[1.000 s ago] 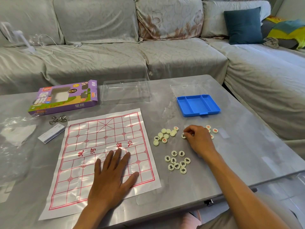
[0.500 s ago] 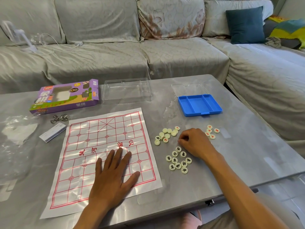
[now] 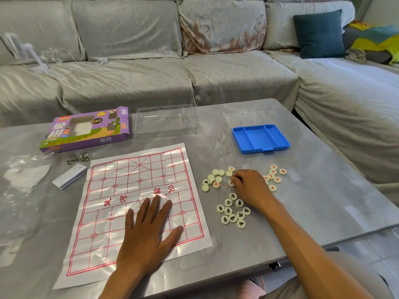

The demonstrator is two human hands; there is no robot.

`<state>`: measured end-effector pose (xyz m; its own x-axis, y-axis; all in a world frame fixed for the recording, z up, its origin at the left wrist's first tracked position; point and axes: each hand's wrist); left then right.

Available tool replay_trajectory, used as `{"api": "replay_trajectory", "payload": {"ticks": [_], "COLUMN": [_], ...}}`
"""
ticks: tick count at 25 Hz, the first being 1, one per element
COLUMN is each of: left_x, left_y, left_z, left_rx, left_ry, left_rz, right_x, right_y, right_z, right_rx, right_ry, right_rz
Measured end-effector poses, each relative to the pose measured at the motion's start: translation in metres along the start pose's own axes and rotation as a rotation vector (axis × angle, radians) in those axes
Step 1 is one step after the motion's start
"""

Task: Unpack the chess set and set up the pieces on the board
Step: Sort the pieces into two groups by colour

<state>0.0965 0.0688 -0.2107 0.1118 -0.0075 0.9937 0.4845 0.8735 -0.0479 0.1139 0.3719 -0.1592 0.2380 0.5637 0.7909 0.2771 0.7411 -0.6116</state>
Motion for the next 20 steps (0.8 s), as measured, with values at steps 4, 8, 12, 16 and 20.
{"api": "replay_trajectory", "payload": {"ticks": [4,8,12,16,20], "left_x": [0.0,0.0,0.0,0.001,0.003], "left_y": [0.0,0.0,0.001,0.001,0.001], "left_z": [0.0,0.0,0.0,0.0,0.0], "left_rx": [0.0,0.004,0.003,0.01,0.008], "left_ry": [-0.001,-0.003,-0.011,-0.005,-0.012], "left_rz": [-0.004,0.003,-0.002,-0.006,-0.005], "right_x": [0.006,0.007,0.008,0.02,0.008], "right_y": [0.007,0.005,0.005,0.019,0.007], "right_z": [-0.003,-0.006,-0.006,-0.002,-0.003], "right_rx": [-0.036,0.015,0.042,-0.136,0.085], "right_ry": [0.021,0.016,0.025,0.22,-0.044], "right_rz": [0.019,0.072,-0.125,-0.281,-0.284]}}
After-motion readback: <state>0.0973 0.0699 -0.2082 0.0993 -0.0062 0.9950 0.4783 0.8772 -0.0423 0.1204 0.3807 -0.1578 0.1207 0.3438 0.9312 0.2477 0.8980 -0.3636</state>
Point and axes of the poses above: each hand's wrist, its own z-axis towards the middle knuckle, its own x-axis out of the back of the hand, y = z × x, and after that the axes turned 12 degrees about z, right-handed
